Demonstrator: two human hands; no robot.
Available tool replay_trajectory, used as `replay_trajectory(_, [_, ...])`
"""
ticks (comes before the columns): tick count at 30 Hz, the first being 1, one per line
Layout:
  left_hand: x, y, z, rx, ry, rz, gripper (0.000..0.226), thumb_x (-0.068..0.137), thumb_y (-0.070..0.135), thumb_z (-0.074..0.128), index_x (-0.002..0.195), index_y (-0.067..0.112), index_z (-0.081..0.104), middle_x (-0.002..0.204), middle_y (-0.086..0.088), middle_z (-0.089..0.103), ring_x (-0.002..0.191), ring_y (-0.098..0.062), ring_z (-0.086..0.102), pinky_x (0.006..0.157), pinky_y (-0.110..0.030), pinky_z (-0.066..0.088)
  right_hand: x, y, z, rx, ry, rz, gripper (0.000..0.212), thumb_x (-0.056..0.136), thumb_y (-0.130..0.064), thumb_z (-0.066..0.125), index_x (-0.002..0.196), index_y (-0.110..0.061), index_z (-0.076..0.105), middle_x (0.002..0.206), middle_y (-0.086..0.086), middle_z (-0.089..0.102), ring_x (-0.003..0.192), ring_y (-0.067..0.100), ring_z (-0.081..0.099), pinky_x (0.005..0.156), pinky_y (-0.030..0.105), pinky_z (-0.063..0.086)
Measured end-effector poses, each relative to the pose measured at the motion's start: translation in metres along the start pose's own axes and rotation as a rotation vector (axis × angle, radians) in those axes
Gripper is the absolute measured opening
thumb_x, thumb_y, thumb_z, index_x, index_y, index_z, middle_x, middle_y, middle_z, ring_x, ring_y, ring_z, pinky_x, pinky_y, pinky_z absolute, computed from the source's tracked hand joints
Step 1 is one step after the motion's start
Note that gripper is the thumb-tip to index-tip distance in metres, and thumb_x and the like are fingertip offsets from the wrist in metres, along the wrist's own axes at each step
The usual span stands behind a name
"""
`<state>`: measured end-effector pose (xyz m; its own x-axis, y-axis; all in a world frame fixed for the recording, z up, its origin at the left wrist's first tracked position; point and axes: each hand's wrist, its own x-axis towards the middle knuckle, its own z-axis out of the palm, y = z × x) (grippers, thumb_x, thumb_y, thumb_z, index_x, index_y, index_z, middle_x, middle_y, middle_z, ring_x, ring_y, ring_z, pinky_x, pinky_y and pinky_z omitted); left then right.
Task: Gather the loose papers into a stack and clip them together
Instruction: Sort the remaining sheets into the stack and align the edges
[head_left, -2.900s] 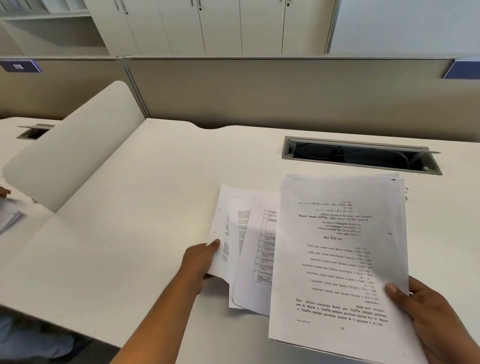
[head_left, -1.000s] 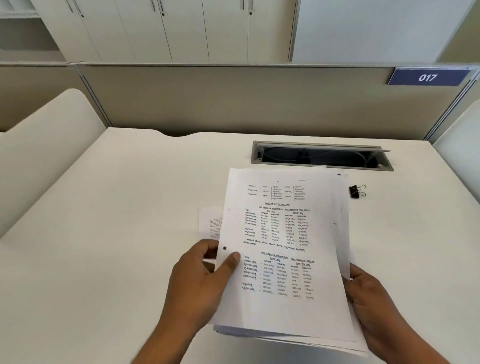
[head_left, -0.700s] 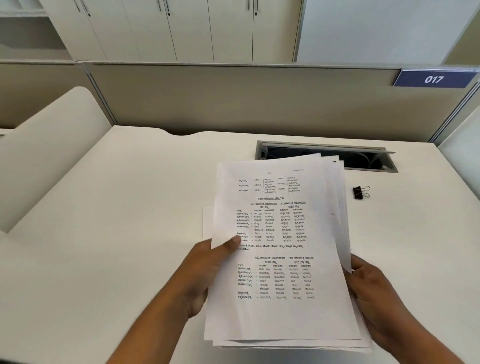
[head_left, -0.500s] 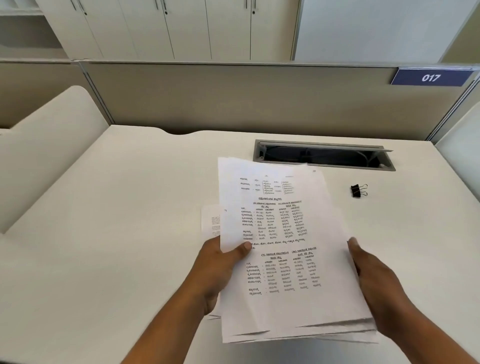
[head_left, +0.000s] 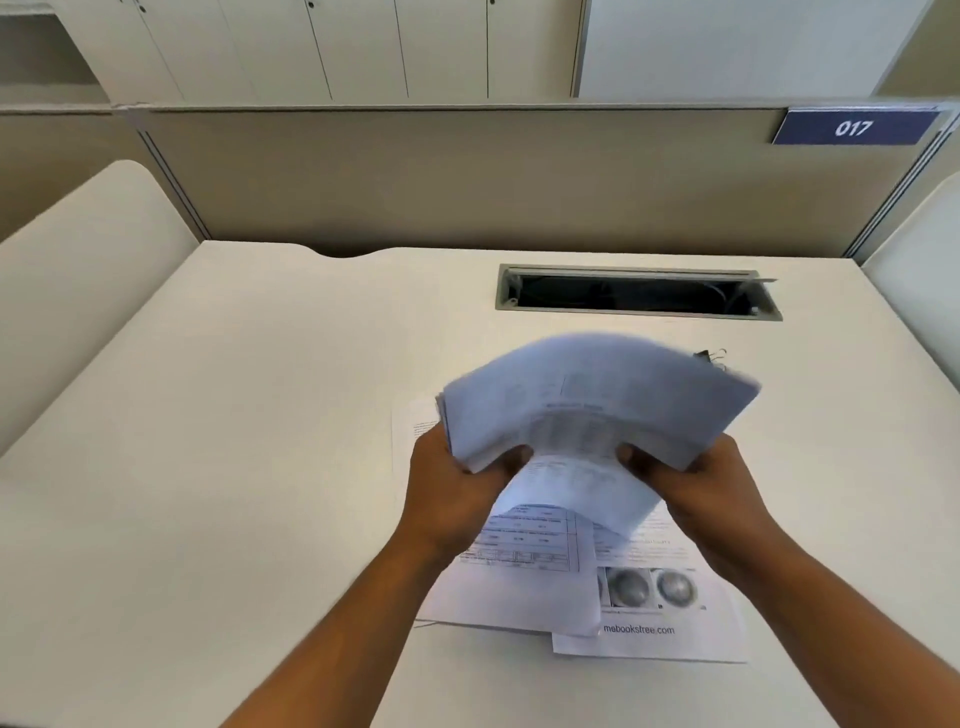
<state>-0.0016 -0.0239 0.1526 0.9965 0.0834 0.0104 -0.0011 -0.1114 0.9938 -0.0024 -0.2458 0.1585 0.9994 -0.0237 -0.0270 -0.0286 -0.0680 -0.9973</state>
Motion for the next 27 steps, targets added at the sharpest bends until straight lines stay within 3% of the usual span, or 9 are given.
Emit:
replay_trajectory(3, [0.003,-0.007,0.003,-0.016,-0.013,-0.004,0.042,0.084,0.008,0.078,0.125,0.014,0.066,0.11,-0.003,0.073,0.101,-0.017,0.071,0.073,-0.023,0.062,0.0,0.004,0.002,0.019,-0.034,-0.013,0.028,0.084,-0.007,0.072,0.105,-0.026,0.071,0.105,-0.003,0.077,0.097,0.014,0.072,0.076,0.03,0.057])
replay_trajectory(8, [0.008,-0.02,0.007,-0.057,-0.015,-0.045,0.023,0.095,0.011,0.067,0.112,0.025,0.07,0.106,0.0,0.075,0.102,-0.022,0.071,0.079,-0.03,0.062,0.001,0.016,0.001,-0.01,-0.068,-0.01,0.034,0.088,-0.006,0.069,0.108,-0.033,0.069,0.111,-0.003,0.075,0.103,0.016,0.069,0.085,0.037,0.057])
replay_trajectory(11, [0.012,-0.019,0.004,-0.066,-0.014,-0.055,0.018,0.096,0.012,0.064,0.111,0.021,0.071,0.105,-0.003,0.076,0.1,-0.029,0.071,0.081,-0.038,0.063,0.001,0.022,-0.005,-0.046,-0.067,-0.009,0.028,0.09,-0.011,0.066,0.104,-0.035,0.071,0.11,-0.006,0.075,0.102,0.015,0.07,0.087,0.035,0.056])
replay_trajectory(15, [0.018,-0.006,-0.002,-0.159,-0.001,-0.051,0.019,0.094,0.01,0.067,0.104,0.025,0.074,0.1,0.007,0.08,0.093,-0.018,0.075,0.077,-0.031,0.063,0.001,0.026,-0.016,-0.113,-0.08,0.018,0.018,0.089,-0.024,0.061,0.103,-0.029,0.071,0.103,-0.013,0.077,0.099,0.01,0.072,0.082,0.023,0.057])
replay_trajectory(18, [0.019,0.002,-0.005,-0.201,-0.022,-0.129,0.017,0.092,0.015,0.07,0.106,0.023,0.075,0.099,0.007,0.081,0.088,-0.018,0.077,0.072,-0.029,0.062,0.0,0.029,-0.022,-0.116,-0.058,0.092,0.016,0.095,-0.015,0.059,0.098,-0.021,0.073,0.094,-0.004,0.079,0.09,0.021,0.075,0.08,0.037,0.06])
replay_trajectory(22, [0.008,-0.005,-0.011,-0.225,-0.126,-0.33,0.033,0.088,0.028,0.074,0.118,0.016,0.072,0.11,-0.004,0.079,0.1,-0.029,0.076,0.088,-0.05,0.061,-0.007,0.034,-0.019,0.003,0.016,0.195,0.019,0.088,-0.022,0.069,0.099,-0.007,0.072,0.093,0.014,0.078,0.086,0.038,0.074,0.082,0.059,0.057])
replay_trajectory(24, [-0.004,-0.014,-0.011,-0.22,-0.183,-0.438,0.033,0.09,0.026,0.071,0.12,0.014,0.07,0.111,-0.007,0.079,0.1,-0.031,0.076,0.09,-0.052,0.06,-0.012,0.039,-0.02,0.081,0.008,0.233,0.047,0.074,-0.042,0.078,0.102,-0.005,0.072,0.099,0.018,0.077,0.091,0.042,0.073,0.085,0.061,0.056])
replay_trajectory(25, [-0.01,-0.019,-0.011,-0.224,-0.199,-0.481,0.031,0.091,0.024,0.069,0.12,0.013,0.07,0.11,-0.008,0.079,0.099,-0.031,0.076,0.09,-0.052,0.06,-0.015,0.04,-0.021,0.117,-0.006,0.251,0.049,0.074,-0.043,0.077,0.104,-0.005,0.071,0.102,0.019,0.076,0.093,0.042,0.072,0.086,0.06,0.056])
replay_trajectory(27, [-0.02,-0.027,-0.01,-0.217,-0.211,-0.521,0.028,0.094,0.021,0.066,0.12,0.012,0.07,0.11,-0.009,0.079,0.099,-0.031,0.076,0.09,-0.052,0.059,-0.02,0.042,-0.025,0.152,-0.053,0.297,0.029,0.089,-0.023,0.065,0.11,-0.002,0.069,0.107,0.019,0.075,0.096,0.039,0.073,0.086,0.054,0.057])
